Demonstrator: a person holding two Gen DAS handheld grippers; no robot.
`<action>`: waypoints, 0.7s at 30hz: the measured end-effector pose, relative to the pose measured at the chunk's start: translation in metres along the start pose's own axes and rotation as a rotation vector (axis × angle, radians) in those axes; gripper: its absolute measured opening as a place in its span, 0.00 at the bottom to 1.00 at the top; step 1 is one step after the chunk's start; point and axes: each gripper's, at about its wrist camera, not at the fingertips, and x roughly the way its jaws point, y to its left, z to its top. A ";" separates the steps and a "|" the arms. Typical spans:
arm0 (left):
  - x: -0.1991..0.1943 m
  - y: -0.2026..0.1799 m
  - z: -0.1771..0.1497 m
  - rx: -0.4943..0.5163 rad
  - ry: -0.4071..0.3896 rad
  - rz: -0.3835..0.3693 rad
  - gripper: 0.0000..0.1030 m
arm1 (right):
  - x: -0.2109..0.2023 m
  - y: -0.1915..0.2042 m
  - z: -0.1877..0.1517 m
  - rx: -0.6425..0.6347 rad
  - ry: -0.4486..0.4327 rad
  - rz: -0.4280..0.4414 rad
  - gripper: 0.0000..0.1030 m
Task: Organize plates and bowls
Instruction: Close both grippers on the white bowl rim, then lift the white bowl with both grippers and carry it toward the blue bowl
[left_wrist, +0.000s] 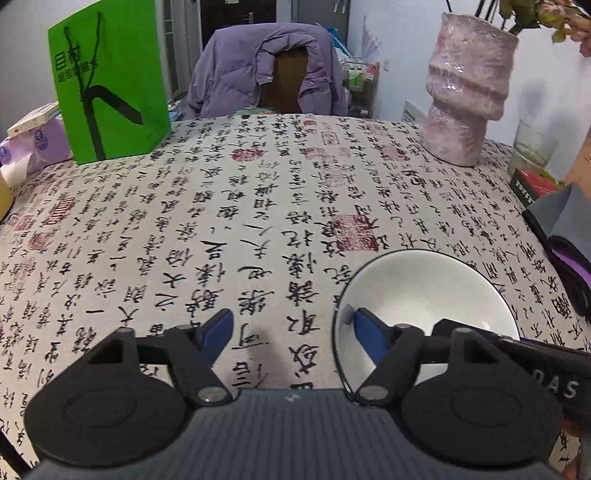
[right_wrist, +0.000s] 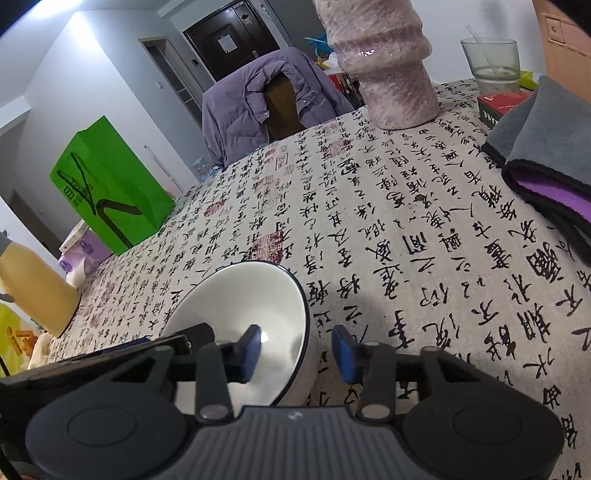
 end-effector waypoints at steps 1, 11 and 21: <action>0.000 -0.001 0.000 0.003 0.000 -0.003 0.65 | 0.001 0.000 0.000 -0.004 0.002 0.000 0.34; -0.001 -0.014 -0.004 0.042 -0.012 -0.033 0.37 | 0.007 0.007 -0.003 -0.066 -0.009 -0.049 0.19; 0.001 -0.020 -0.008 0.030 0.005 -0.060 0.21 | 0.012 0.002 -0.005 -0.028 -0.002 -0.040 0.15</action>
